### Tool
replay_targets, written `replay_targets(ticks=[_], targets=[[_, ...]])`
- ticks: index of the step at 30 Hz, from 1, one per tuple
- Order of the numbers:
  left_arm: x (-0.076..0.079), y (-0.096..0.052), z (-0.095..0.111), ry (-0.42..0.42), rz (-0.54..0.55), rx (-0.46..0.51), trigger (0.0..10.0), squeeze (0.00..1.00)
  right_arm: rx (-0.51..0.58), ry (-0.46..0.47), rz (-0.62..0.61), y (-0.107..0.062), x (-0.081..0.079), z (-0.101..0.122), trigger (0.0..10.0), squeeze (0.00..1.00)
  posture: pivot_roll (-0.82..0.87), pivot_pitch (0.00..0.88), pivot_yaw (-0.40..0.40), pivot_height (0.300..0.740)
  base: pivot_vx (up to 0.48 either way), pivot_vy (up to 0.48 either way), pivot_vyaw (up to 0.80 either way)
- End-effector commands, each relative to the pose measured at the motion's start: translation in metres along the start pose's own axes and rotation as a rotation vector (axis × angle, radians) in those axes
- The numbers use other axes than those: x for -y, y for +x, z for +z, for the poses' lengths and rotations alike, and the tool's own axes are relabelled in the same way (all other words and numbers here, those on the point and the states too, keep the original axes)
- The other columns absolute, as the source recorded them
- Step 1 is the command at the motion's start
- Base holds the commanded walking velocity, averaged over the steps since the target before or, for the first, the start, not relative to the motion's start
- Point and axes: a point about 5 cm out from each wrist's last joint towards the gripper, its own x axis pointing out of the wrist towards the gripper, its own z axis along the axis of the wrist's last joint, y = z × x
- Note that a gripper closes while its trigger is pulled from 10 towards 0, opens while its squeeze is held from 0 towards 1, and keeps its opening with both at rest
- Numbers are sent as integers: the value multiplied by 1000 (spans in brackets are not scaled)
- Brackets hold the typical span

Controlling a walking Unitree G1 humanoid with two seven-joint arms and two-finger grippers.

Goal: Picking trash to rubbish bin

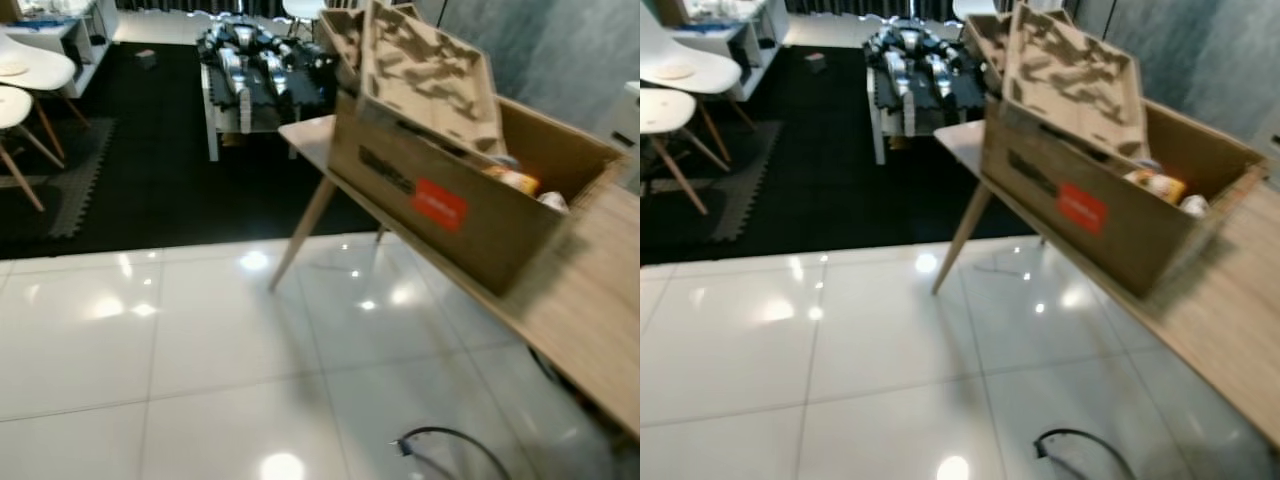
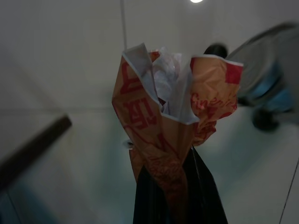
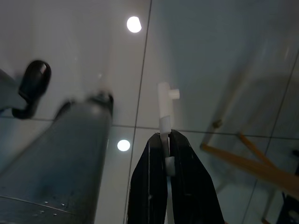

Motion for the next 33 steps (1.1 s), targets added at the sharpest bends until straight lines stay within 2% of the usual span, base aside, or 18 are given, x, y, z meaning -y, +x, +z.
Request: replay_targets(ticks=[1,11,16,27,30,33], targets=[[7,1,0,13,-18,1,10000,0,-33,11,-29,-2,10,-11,10000,0,154,59,-71,740,454,0,0],[8,1,-2,23,-21,-5,10000,0,-40,19,-35,-3,12,-14,10000,0,152,55,-71,740,450,0,0],[8,1,-2,25,-17,-2,10000,0,-43,11,-33,-3,12,-14,10000,0,149,55,-72,740,374,0,-616],[9,1,2,9,-8,18,10000,0,-52,18,-37,-3,14,-16,10000,0,138,56,-72,740,0,0,-800],[10,2,15,8,-12,62,10000,0,-57,24,-43,-3,15,-17,10000,0,135,61,-70,740,0,0,-800],[10,3,20,12,-13,78,10000,0,-62,25,-50,-3,15,-18,10000,0,133,61,-68,740,0,0,-800]])
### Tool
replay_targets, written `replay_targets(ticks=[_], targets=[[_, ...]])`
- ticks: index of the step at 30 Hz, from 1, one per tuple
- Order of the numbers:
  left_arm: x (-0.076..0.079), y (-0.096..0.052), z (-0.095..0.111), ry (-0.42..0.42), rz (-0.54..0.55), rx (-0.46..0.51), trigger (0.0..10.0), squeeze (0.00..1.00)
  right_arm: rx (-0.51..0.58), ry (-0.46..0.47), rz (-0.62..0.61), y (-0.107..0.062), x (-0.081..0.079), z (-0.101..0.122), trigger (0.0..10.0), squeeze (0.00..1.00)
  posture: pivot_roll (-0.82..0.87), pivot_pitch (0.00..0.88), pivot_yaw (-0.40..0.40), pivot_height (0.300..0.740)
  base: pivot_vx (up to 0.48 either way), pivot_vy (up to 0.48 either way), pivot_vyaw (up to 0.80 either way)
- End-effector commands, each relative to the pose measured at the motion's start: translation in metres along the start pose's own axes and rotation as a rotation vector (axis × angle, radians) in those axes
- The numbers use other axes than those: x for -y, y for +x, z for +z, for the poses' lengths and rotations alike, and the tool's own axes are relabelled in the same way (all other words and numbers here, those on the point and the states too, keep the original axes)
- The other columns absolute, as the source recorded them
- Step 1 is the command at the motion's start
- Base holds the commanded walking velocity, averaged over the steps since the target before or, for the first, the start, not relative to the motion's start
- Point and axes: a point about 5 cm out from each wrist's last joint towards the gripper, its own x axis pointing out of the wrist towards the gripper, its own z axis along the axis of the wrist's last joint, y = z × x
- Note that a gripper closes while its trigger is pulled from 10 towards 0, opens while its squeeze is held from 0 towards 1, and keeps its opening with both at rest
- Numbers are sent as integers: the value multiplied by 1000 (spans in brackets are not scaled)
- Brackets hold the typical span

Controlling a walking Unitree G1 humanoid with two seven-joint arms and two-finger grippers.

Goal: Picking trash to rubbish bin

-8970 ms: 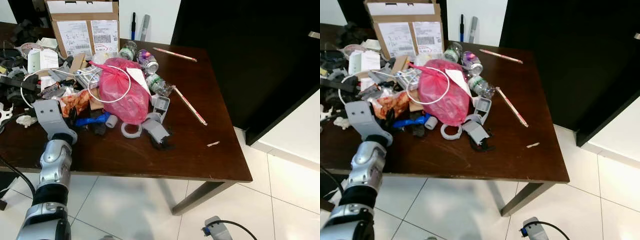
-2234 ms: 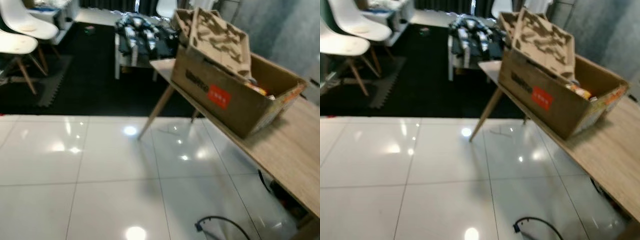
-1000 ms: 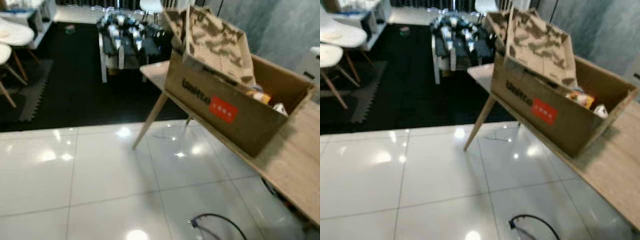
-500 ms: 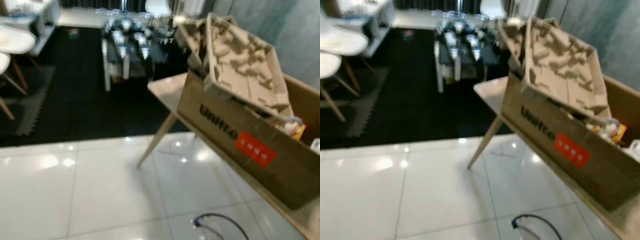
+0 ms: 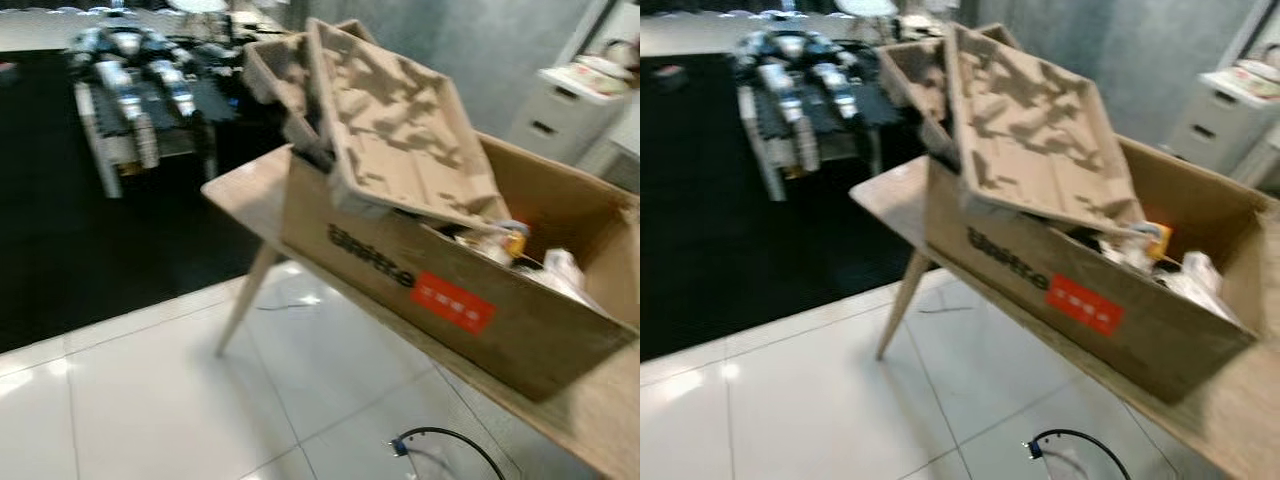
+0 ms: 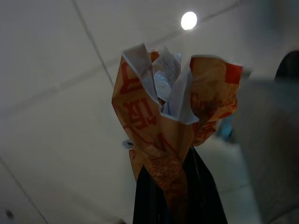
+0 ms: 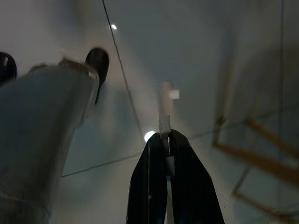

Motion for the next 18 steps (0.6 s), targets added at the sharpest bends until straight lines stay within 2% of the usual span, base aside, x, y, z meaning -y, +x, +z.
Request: replay_targets(ticks=[1,5,11,17,18], targets=[[7,0,-1,-3,-24,0,10000,0,-27,16,-22,-1,4,-7,10000,0,130,62,-66,740,0,0,-800],[7,1,2,-1,-23,9,10000,0,-26,12,-76,-2,11,-8,10000,0,129,62,-65,740,0,0,-800],[6,2,10,-8,-19,36,10000,0,-33,64,-165,-4,26,-12,10000,0,129,62,-64,740,0,0,-800],[4,2,18,-17,-6,70,10000,0,-41,137,-215,-6,35,-16,10000,0,135,66,-67,740,0,0,-800],[1,2,23,-27,4,88,10000,0,-42,176,-236,-7,40,-18,10000,0,135,66,-66,740,0,0,-800]])
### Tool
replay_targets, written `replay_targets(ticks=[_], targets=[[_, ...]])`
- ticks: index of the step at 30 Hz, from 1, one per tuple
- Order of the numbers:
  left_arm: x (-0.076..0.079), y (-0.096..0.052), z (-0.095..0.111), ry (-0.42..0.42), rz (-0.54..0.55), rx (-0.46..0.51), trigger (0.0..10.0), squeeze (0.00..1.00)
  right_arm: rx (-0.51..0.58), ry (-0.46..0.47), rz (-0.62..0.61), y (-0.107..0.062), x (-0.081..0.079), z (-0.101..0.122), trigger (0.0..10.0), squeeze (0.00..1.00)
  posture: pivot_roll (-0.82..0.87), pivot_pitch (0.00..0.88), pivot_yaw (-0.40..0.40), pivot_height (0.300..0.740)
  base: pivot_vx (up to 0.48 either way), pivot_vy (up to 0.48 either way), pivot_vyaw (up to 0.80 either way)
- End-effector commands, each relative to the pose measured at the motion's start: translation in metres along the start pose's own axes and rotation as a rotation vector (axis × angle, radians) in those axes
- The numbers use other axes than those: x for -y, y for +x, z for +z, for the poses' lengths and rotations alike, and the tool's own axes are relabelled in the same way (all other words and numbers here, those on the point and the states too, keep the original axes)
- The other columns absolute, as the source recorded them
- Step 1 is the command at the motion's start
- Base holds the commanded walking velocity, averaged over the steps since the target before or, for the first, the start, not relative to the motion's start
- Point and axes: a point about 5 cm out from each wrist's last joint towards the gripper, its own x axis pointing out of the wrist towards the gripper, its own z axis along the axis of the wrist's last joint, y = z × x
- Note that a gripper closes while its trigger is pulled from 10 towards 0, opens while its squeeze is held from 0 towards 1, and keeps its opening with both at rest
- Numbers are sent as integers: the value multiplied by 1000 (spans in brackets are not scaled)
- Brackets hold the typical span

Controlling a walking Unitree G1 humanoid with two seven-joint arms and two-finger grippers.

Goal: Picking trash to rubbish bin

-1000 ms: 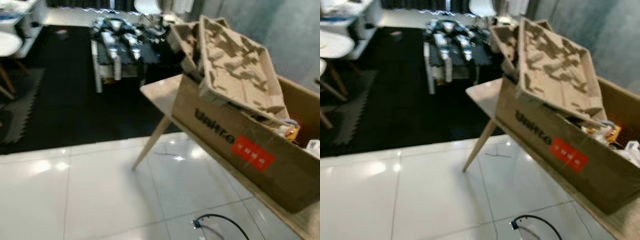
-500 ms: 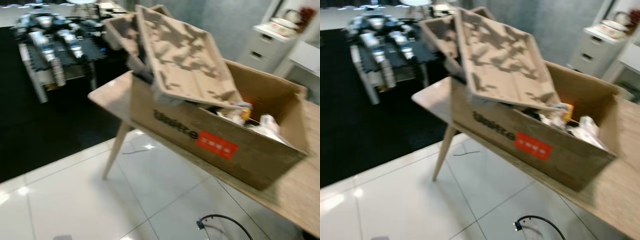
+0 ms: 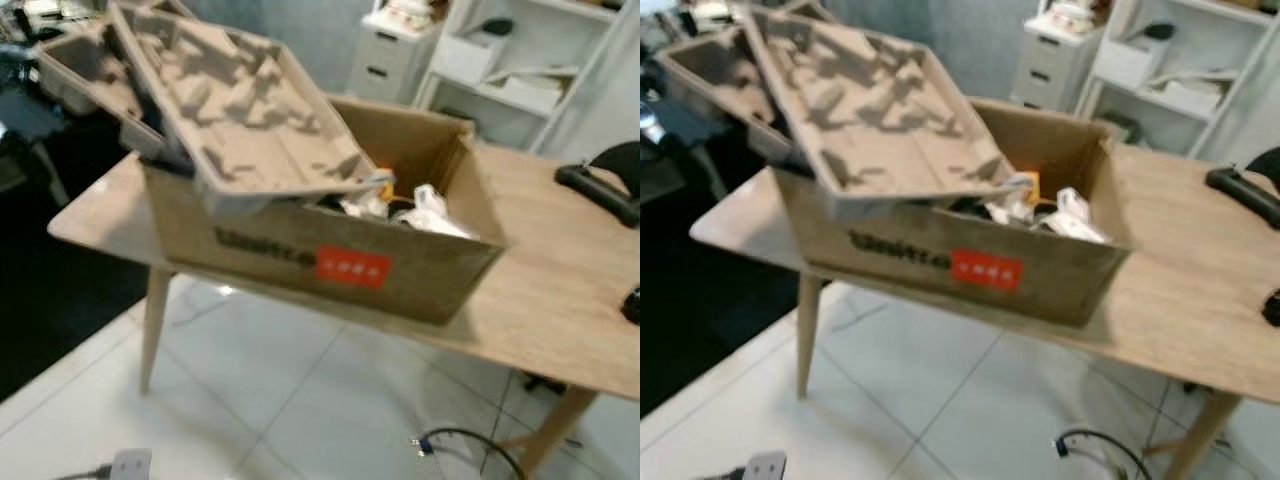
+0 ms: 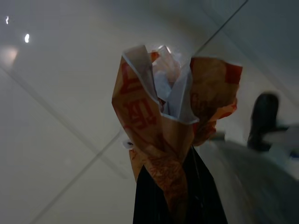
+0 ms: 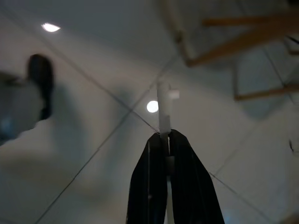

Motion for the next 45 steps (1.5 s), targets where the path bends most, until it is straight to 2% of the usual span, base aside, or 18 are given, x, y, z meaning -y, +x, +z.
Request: replay_targets(ticks=[1,9,11,13,14,19,22,26,27,31,32,33,34,36,37,39,42,45], targets=[[-6,-2,-9,-19,20,-26,10000,0,-26,55,-10,0,-1,-7,10000,0,135,66,-66,740,0,0,-800],[-8,0,5,-30,39,22,10000,0,2,154,-59,0,13,-4,10000,0,134,62,-67,740,0,0,-800],[-10,0,10,-43,55,46,10000,0,3,208,-105,-1,25,-6,10000,0,132,59,-67,740,0,0,0],[-19,0,19,-86,100,86,10000,0,0,270,-195,-2,46,-9,10000,0,130,54,-70,740,0,0,0],[-19,0,19,-86,100,86,10000,0,0,270,-195,-2,46,-9,10000,0,130,54,-70,740,0,0,0],[-46,-3,52,-199,180,244,10000,0,12,379,-436,-13,103,-12,10000,0,124,48,-75,740,0,0,0],[-55,-6,60,-232,202,287,10000,0,12,400,-500,-17,117,-13,10000,0,122,39,-79,740,0,0,0],[-88,-16,71,-299,310,356,10000,0,28,487,-665,-31,158,-13,10000,0,120,22,-84,740,0,0,0],[-88,-16,71,-299,310,356,10000,0,28,487,-665,-31,158,-13,10000,0,120,22,-84,740,0,0,0],[-134,-36,80,-368,486,437,10000,0,95,516,-886,-55,207,3,10000,0,126,0,-85,740,0,0,0],[-134,-36,80,-368,486,437,10000,0,95,516,-886,-55,207,3,10000,0,126,0,-85,740,0,0,0],[-155,-47,85,-377,588,469,10000,0,144,535,-977,-68,229,15,10000,0,126,0,-78,740,0,0,0],[-155,-47,85,-377,588,469,10000,0,144,535,-977,-68,229,15,10000,0,126,0,-78,740,0,0,0],[-175,-59,90,-375,688,489,10000,0,199,539,-1049,-81,247,28,10000,0,127,0,-73,740,0,0,0],[-175,-59,90,-375,688,489,10000,0,199,539,-1049,-81,247,28,10000,0,127,0,-73,740,0,0,0],[-189,-69,93,-382,761,512,10000,0,266,544,-1095,-91,260,43,10000,0,128,0,-69,740,0,0,0],[-202,-82,107,-391,840,586,10000,0,499,601,-1066,-107,272,86,10000,0,126,0,-64,740,0,0,0],[-212,-93,121,-405,882,648,10000,0,787,582,-979,-130,275,143,10000,0,129,0,-61,740,0,0,0]])
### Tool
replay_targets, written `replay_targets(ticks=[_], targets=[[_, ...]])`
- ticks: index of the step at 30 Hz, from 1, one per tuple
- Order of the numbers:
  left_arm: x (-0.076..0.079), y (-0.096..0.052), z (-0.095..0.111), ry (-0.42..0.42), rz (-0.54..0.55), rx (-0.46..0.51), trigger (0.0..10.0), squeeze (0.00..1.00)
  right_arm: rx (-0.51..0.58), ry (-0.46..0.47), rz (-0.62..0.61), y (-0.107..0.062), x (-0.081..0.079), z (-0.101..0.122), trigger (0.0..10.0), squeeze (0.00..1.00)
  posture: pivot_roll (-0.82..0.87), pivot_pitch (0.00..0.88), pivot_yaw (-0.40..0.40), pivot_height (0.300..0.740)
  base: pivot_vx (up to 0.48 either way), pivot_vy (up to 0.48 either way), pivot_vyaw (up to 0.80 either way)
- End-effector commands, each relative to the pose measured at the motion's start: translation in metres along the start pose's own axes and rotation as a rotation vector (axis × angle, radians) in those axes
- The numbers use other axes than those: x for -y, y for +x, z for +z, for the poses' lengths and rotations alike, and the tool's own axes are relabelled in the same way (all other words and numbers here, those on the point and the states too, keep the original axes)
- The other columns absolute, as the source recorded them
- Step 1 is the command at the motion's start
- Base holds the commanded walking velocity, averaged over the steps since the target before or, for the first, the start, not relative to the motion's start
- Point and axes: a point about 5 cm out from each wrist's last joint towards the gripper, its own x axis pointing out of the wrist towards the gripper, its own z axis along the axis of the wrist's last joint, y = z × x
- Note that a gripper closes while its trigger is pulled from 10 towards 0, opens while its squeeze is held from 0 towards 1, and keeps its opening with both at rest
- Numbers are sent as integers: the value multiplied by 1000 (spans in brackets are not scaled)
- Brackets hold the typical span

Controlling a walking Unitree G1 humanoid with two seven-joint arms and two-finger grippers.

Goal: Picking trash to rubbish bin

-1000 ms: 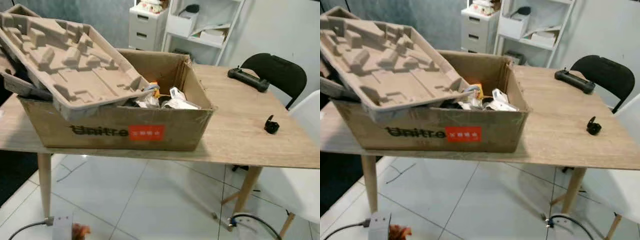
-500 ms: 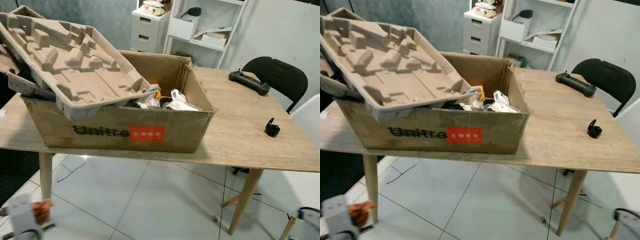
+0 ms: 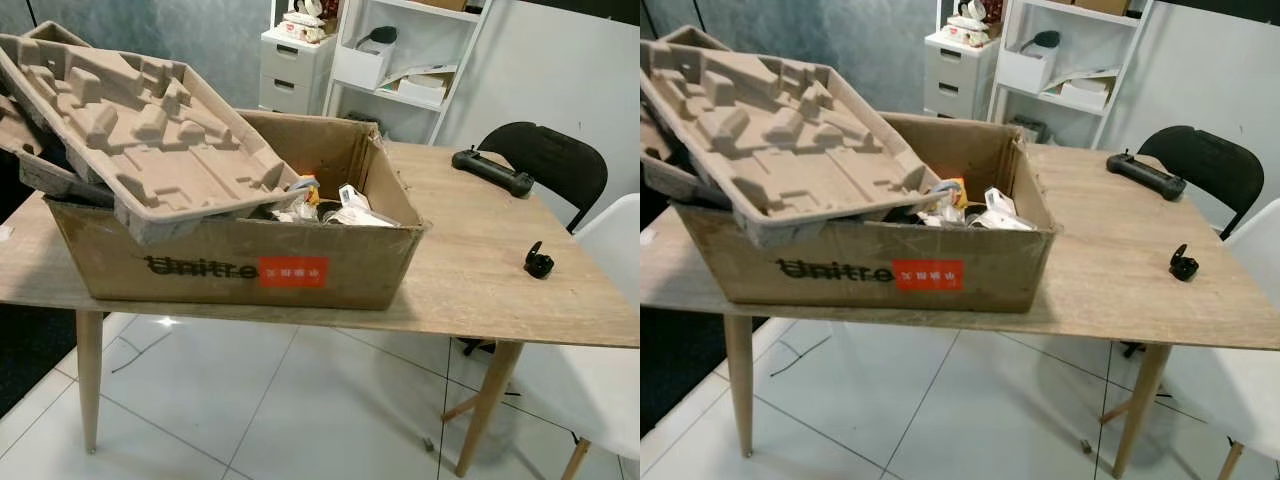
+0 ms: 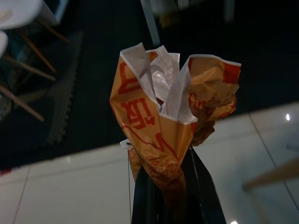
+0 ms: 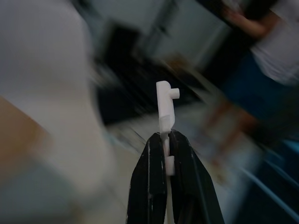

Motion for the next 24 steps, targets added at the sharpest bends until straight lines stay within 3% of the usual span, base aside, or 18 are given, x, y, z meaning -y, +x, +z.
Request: replay_targets(ticks=[1,4,5,6,7,11,15,17,19,20,21,22,24], targets=[[-8,7,16,-10,33,53,10000,0,123,66,57,3,-7,30,10000,0,129,0,-61,740,0,0,0],[-3,7,20,-11,21,63,10000,0,302,166,185,-1,-29,79,10000,0,128,0,-55,740,0,0,0],[-3,7,20,-11,21,63,10000,0,302,166,185,-1,-29,79,10000,0,128,0,-55,740,0,0,0],[-1,6,18,-66,33,57,10000,0,435,243,314,-11,-48,117,10000,0,127,0,-56,740,0,0,0],[-2,6,19,-73,41,61,10000,0,497,279,384,-18,-57,132,10000,0,127,0,-56,740,0,0,0],[-5,8,23,-65,66,84,10000,0,616,314,509,-32,-71,157,10000,0,141,0,-63,740,0,0,0],[-23,11,29,-65,154,101,10000,0,773,496,741,-60,-87,201,10000,0,145,4,-60,740,0,0,0],[-27,11,30,-73,175,106,10000,0,802,526,787,-66,-89,209,10000,0,145,4,-60,740,0,0,0],[-41,13,40,-122,240,146,10000,0,865,575,973,-90,-106,221,10000,0,145,13,-62,740,0,0,0],[-41,13,40,-122,240,146,10000,0,865,575,973,-90,-106,221,10000,0,145,13,-62,740,0,0,0],[-47,15,46,-146,262,173,10000,0,887,587,1059,-102,-115,224,10000,0,145,13,-62,740,0,0,0],[-47,15,46,-146,262,173,10000,0,887,587,1059,-102,-115,224,10000,0,145,13,-62,740,0,0,0],[-53,17,57,-164,282,215,10000,0,909,597,1173,-116,-125,226,10000,0,147,19,-64,740,0,0,0]])
